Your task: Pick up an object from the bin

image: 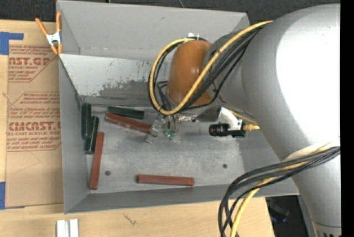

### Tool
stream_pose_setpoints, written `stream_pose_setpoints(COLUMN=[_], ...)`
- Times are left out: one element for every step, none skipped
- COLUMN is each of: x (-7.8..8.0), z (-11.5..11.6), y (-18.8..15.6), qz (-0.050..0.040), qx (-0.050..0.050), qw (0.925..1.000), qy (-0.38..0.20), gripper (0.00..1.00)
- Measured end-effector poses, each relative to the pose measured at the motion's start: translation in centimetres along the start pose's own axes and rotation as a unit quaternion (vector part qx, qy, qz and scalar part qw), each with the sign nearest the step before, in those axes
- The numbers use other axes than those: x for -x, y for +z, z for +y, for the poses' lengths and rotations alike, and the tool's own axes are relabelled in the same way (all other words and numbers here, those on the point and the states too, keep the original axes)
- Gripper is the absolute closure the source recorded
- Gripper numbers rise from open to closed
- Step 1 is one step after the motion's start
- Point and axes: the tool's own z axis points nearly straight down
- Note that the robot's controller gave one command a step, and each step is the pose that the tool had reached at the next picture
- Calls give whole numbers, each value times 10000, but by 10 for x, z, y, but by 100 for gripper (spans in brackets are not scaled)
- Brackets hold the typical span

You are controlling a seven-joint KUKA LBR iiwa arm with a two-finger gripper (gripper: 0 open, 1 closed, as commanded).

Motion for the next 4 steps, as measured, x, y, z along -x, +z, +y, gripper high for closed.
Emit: stream_pose_setpoints(x=[0,-7,-18,-81], z=[0,10,37,64], y=[0,-38,-48,-7], qz=[0,59,-15,31], qx=[1,-48,15,-16], qw=[10000,9999,9948,9824], qy=[1,-68,-1020,-1867], gripper=[100,100,100,100])
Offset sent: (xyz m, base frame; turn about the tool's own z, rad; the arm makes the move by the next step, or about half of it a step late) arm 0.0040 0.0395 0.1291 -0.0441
